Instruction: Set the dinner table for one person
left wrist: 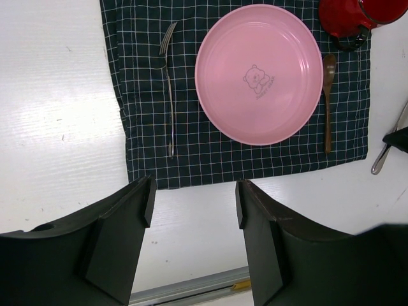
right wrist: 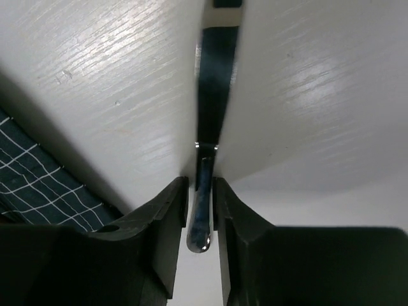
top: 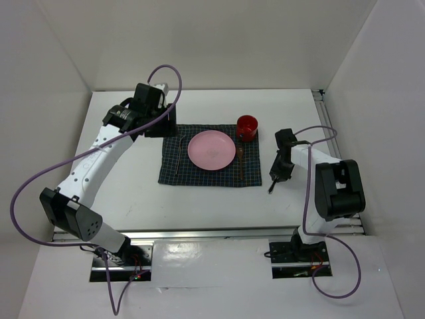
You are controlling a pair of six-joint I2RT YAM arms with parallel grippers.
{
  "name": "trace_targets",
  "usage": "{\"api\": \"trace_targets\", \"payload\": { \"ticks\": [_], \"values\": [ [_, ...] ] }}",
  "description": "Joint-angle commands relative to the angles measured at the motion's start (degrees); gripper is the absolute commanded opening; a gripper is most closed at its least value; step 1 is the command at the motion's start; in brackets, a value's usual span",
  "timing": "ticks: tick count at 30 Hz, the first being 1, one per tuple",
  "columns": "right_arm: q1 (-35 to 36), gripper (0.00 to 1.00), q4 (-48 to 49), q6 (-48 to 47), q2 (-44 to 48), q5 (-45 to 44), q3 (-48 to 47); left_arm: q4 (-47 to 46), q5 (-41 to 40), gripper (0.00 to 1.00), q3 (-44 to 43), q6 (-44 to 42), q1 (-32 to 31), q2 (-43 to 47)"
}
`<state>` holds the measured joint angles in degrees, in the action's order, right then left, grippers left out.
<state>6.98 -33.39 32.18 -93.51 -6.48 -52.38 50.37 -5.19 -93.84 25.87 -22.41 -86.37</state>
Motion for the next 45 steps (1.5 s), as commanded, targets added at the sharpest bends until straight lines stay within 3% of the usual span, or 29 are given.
{"api": "trace_targets", "payload": {
  "ticks": [1, 3, 4, 8, 18, 26, 39, 45],
  "values": [
    [0.14, 0.32, 4.73, 1.13, -4.04, -1.17, 1.84, -0.71, 0.70, 0.70, -0.38, 0.06, -0.09, 1.20],
    [0.14, 0.26, 4.73, 1.13, -4.75, -1.86, 1.84, -0.71, 0.71, 0.70, -0.90, 0.06, -0.09, 1.20],
    [0.14, 0.15, 4.73, 1.13, -4.75, -2.48, 1.23, -0.71, 0.71, 0.70, -0.90, 0.06, -0.09, 1.20],
    [0.14, 0.00, 1.85, 1.13, -2.21, -3.79, -0.26, -0.71, 0.71, 0.70, -0.90, 0.06, -0.09, 1.20],
    [2.24, 0.00, -2.99, -6.51, 5.18, -1.88, -9.13, -0.71, 0.71, 0.70, -1.43, 0.06, -0.09, 0.67],
    [11.38, 0.00, -7.75, -5.30, -0.79, -4.50, -18.10, -1.24, 0.71, 0.70, -0.91, 0.59, -0.09, 0.67],
    [12.44, 0.00, -6.34, -5.38, -4.13, -2.22, -21.45, -0.71, -0.61, 0.70, 0.15, 0.59, -0.09, 1.73],
    [12.44, 0.13, -6.34, -4.33, -6.33, -0.02, -23.56, -0.71, -0.61, 0.70, 0.67, 0.06, -0.09, 2.25]
  ]
}}
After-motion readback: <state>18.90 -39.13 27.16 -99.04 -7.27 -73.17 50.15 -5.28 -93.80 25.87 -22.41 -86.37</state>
